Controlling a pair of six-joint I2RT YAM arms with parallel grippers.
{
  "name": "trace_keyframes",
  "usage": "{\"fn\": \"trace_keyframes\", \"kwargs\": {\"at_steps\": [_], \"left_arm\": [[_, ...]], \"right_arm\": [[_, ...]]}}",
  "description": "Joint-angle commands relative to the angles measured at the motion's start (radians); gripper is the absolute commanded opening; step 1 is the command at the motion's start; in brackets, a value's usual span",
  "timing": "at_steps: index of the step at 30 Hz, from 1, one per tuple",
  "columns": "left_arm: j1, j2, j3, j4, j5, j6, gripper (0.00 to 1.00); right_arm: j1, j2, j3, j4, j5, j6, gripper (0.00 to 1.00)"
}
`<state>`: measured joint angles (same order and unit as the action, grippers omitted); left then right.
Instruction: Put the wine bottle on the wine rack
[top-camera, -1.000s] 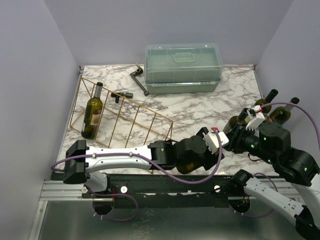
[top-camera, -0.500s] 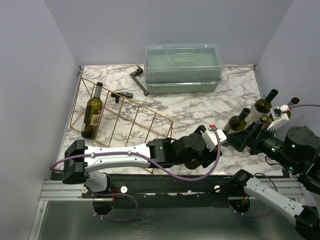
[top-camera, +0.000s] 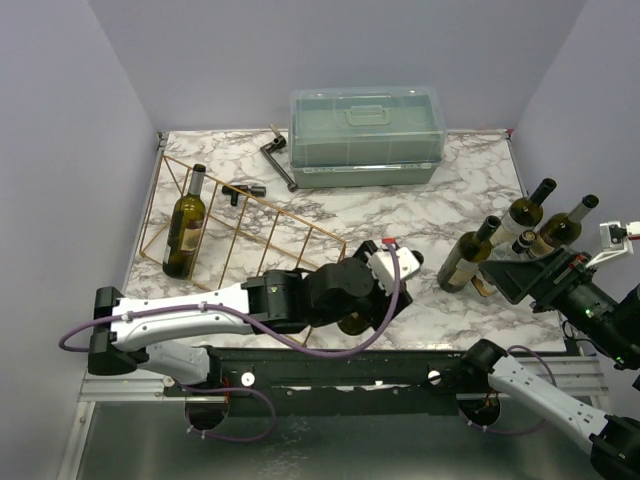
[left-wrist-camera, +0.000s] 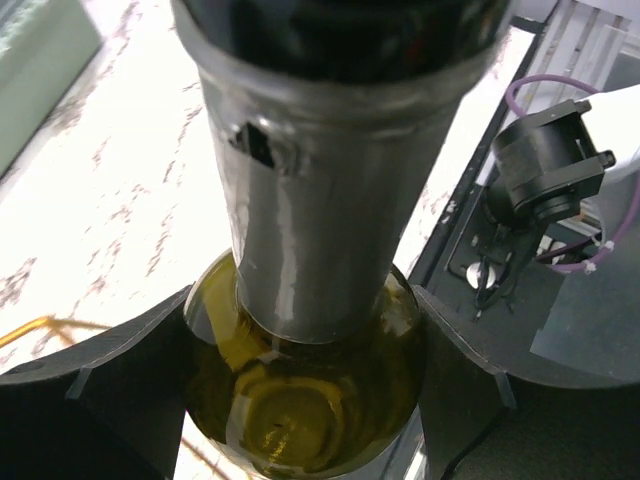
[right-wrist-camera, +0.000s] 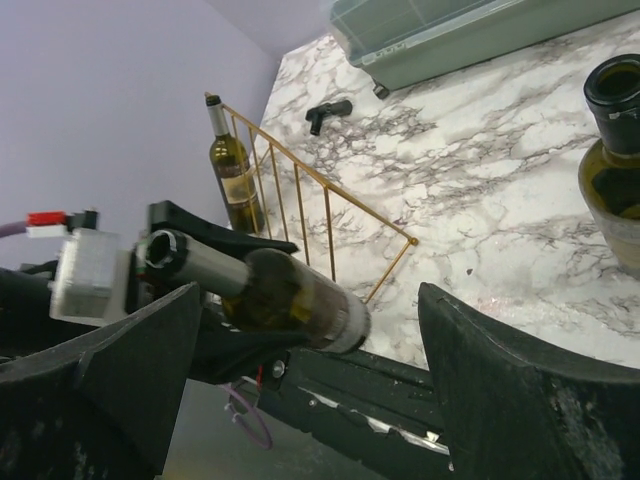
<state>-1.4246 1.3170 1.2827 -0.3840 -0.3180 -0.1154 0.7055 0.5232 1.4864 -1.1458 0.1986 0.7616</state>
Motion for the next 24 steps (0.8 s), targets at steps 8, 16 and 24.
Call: {"fn": "trace_keyframes", "kwargs": {"at_steps": [8,16,24], "left_arm": [[0.273,-0.167,0.203,-0.455,-0.056,0.021,0.00],[0.598,-0.227,0.165,-0.548,-0.084,0.185,0.00],[0.793,-0.273,-0.003,-0.310,-0.254,0.335,0.00]], "right_arm": [[0.003,-0.023,-0.074,-0.015,0.019,0.014,0.92],[0.003,-0.022,-0.101,-0.015,0.008,0.035,0.92],[0.003,0.014,-0.147,0.036,-0.036,0.042,0.92]]}}
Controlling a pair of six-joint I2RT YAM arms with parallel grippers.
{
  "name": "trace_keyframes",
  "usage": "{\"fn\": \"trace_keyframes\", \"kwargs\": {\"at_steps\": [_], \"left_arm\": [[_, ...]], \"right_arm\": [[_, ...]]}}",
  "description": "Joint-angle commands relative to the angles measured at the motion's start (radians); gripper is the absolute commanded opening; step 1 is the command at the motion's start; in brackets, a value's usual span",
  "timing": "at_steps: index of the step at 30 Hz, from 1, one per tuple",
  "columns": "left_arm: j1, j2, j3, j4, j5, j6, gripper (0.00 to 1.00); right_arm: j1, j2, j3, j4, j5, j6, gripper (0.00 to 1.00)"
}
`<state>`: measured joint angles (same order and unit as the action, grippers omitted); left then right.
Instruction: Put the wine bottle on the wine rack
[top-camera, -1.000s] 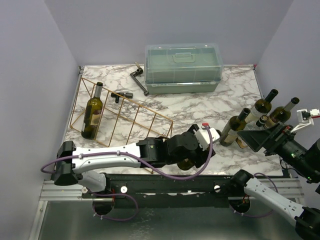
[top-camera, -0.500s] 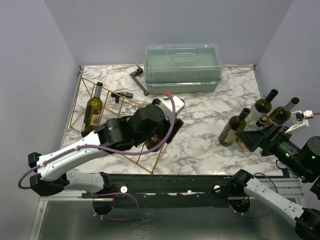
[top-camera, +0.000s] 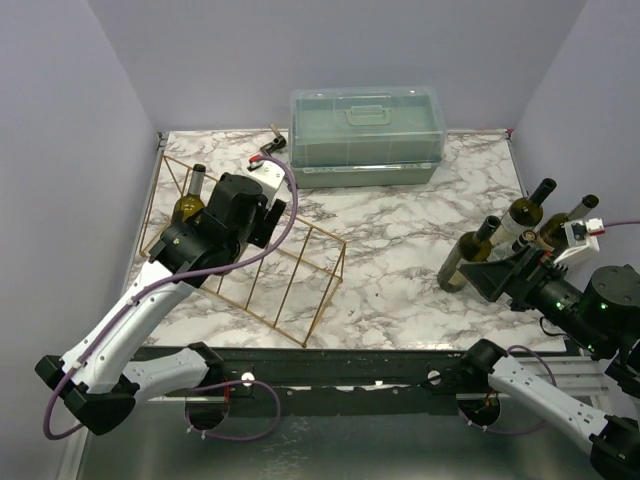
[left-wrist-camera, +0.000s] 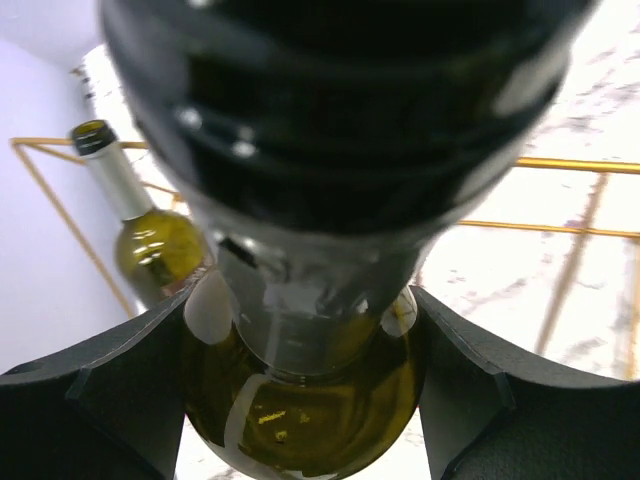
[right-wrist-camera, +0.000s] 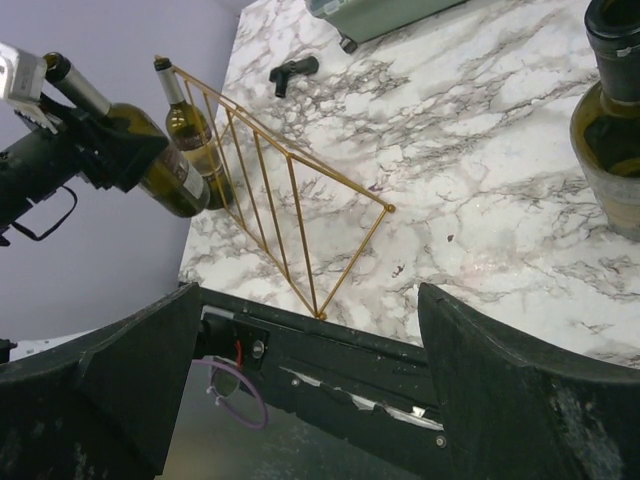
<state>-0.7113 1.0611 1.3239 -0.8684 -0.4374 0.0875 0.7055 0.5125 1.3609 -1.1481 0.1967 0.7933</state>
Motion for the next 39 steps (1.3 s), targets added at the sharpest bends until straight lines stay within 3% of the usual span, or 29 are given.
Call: {"fn": "trace_keyframes", "kwargs": {"at_steps": [1,5,14,22,39], "left_arm": [[0.115,-0.017,-0.066,0.203,-0.126,0.147,0.00],[0.257,0.000,-0.136,0.310,-0.045,0.156,0.00],[0.367,0.027,-0.255,0.439,-0.008,0.110,0.00],[0.407,0.047,-0.338,0.514,-0.029,0.066,0.00],[0.413,0.073,-0.405,0.519,-0.004,0.054,0.00]], "right_arm": [[0.003,0.033,-0.027,0.046,-0.039,0.009,0.92],[0.002,0.059,-0.041,0.071,-0.056,0.003,0.92],[0.003,0.125,-0.053,0.112,-0.092,-0.012,0.92],[0.003,0.129,-0.098,0.144,-0.120,0.002,0.92],[0.003,0.121,-0.148,0.184,-0.141,-0.007,0.92]]}}
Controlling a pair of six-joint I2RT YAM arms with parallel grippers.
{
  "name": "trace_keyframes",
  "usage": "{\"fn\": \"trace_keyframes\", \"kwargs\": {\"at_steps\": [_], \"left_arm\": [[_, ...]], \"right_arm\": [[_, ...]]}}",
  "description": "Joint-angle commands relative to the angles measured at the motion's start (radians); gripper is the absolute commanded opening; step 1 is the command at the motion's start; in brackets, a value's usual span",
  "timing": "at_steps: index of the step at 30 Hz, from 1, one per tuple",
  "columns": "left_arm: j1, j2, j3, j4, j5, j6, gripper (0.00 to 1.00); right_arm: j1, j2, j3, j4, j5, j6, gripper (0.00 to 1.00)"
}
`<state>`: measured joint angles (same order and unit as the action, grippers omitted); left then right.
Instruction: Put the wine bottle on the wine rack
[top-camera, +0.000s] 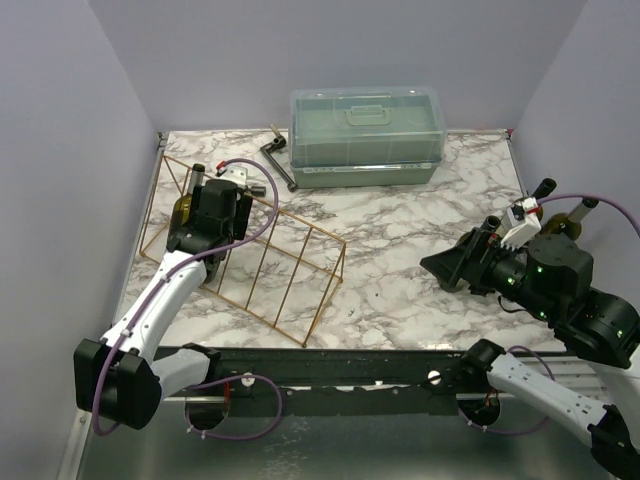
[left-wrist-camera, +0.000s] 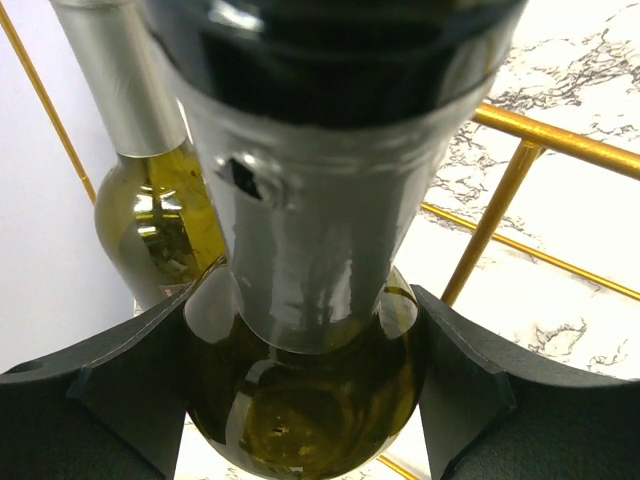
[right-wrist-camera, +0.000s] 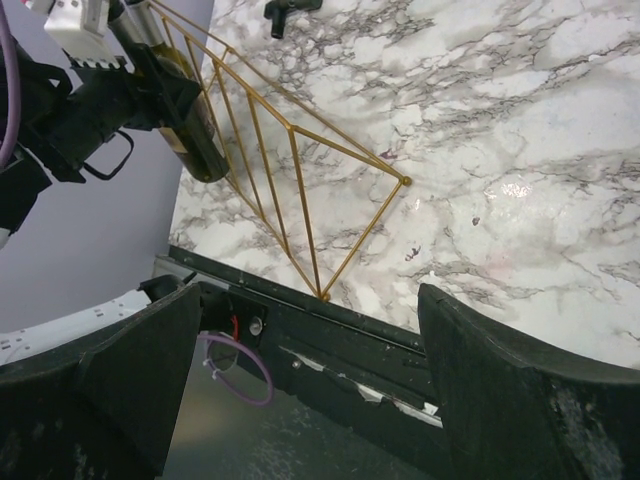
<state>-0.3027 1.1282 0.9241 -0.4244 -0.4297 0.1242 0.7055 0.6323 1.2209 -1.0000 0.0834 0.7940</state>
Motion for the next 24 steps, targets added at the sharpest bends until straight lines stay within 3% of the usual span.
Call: {"fn": "trace_keyframes", "kwargs": {"at_steps": [1,12,24], "left_arm": [[0.004,0.012,-0.007,0.076,-0.017,0.021,0.00],[0.004,0.056,-0.025,0.076,-0.029,0.028,0.00],[0.004,0.090,-0.020,0.073,-0.025,0.023,0.27]], "right_arm": [[0.003,0.004,-0.006,0.038,-0.029,-0.012,0.92],[0.003,-0.032,-0.060,0.057,-0.028,-0.013,0.92],[0.003,-0.035,-0.061,0.053,-0.031,-0.034,0.92]]}}
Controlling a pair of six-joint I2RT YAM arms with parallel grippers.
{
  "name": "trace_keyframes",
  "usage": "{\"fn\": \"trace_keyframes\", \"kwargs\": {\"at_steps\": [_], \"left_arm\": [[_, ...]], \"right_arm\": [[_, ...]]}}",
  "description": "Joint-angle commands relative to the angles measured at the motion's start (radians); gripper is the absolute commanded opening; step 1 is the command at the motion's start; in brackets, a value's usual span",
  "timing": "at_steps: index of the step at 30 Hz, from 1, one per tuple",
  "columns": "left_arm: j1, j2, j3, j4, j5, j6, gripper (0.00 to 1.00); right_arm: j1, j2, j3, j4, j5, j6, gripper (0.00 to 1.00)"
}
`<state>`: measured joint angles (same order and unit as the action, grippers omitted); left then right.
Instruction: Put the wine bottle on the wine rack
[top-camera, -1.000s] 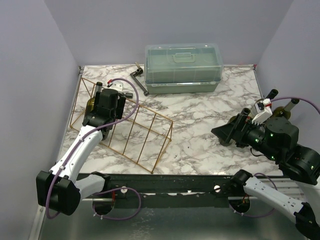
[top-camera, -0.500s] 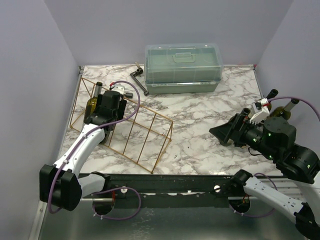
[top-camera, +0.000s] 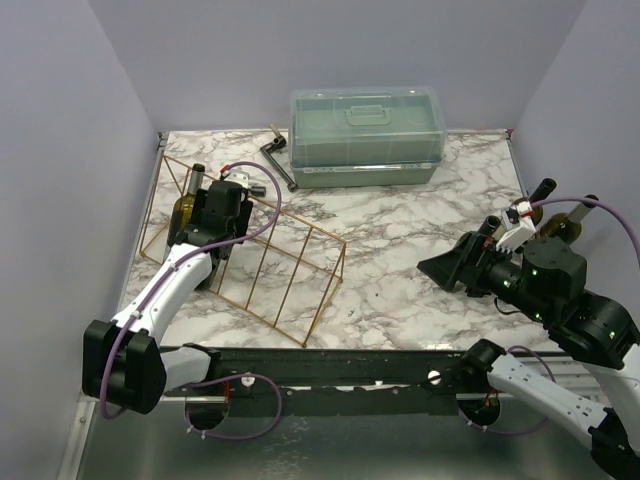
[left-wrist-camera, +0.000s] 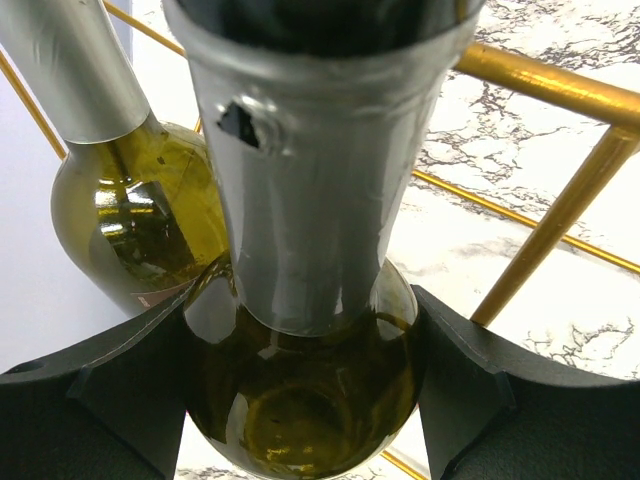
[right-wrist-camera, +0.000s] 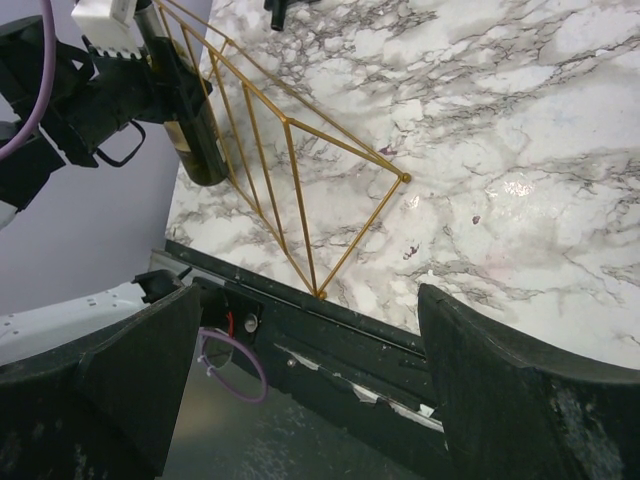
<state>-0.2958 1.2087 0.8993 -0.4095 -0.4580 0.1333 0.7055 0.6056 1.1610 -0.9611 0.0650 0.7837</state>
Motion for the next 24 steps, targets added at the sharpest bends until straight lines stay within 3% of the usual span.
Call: {"fn": "trace_keyframes", "kwargs": {"at_steps": [1,12,19,24], "left_arm": [[-0.003,0.012,0.005,0.058,0.007,0.012,0.30],[-0.003,0.009,0.012,0.058,0.062,-0.006,0.47],[-0.003,-0.016,0.021,0.060,0.097,-0.029,0.39],[-0.003,-0.014,0.017,0.064,0.108,-0.042,0.39]], "right_arm": [[0.002,-0.010,-0.003,0.015,-0.013,-0.022,0.92],[0.003,-0.029,-0.013,0.013,-0.018,-0.009,0.92],[0.003,-0.025,-0.027,0.037,-0.043,0.011,0.92],[0.002,-0.049,-0.053,0.048,-0.039,0.026,0.91]]}}
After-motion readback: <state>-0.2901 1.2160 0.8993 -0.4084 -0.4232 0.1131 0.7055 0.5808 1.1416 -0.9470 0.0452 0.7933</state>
